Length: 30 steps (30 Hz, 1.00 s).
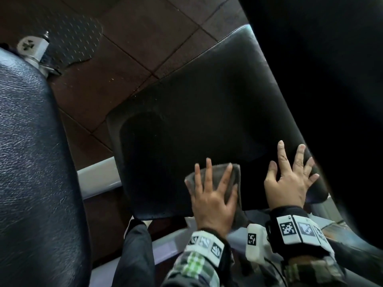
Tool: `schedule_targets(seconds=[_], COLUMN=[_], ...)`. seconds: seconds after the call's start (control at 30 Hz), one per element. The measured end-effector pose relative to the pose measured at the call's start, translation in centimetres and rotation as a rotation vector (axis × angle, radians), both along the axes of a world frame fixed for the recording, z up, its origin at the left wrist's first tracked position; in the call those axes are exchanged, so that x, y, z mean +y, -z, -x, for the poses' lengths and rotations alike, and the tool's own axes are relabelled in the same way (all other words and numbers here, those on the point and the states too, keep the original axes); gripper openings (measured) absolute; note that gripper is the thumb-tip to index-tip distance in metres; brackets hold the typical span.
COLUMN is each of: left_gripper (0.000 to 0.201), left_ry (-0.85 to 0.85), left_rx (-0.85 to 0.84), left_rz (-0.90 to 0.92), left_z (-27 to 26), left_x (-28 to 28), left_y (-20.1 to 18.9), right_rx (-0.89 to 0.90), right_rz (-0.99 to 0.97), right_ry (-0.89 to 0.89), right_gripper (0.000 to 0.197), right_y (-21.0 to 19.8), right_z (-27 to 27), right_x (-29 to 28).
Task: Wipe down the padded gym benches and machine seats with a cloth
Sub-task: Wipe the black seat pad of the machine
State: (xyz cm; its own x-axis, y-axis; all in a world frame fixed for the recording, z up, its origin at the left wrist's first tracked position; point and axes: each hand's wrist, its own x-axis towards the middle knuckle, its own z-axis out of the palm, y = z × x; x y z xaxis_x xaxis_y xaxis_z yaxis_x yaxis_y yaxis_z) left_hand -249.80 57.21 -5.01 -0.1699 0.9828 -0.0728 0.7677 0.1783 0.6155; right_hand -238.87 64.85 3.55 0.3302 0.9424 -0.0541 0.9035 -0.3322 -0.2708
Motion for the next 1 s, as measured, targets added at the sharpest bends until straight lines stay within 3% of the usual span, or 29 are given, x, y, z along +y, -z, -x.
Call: schedule_targets(seconds=[0.2,0.37,0.53,0.6,0.73,0.87,1.0], left_gripper=[0.058,0.064,0.057,0.052,0.051,0.051,0.055], left_ry=[-0.182,-0.308,-0.006,0.077,0.08,-0.036,-0.235], left_rx=[-0.011,-0.052,0.046,0.085,0.046,0.019,-0.042], left_rz=[0.087,0.1,0.052,0.018,-0.052,0.01,0.108], left_z=[6.9,8.2,3.0,1.4,1.4,5.2,8.8], left_x=[4.8,0.2,-4.8,-3.8,0.6,4.2,3.7], left_y=[1.5,3.1,2.1,1.5,0.5,1.0,2.8], right_rx=[-0.021,0.0,0.007,0.005,0.002,0.006,-0.004], right_rz=[-0.038,0.004,0.042,0.052,0.035,0.042,0.044], right_ry=[-0.024,-0.012,0.001,0.01,0.014,0.017,0.013], right_gripper=[0.054,0.055,0.055,0.054,0.054,0.054,0.054], right_y=[0.9,1.2,1.1,1.1,0.9,0.9,1.1], right_z=[-0.7,-0.8,-0.8,-0.8,-0.7,-0.8,-0.9], right_x=[0.0,0.1,0.1,0.0,0.1,0.1,0.1])
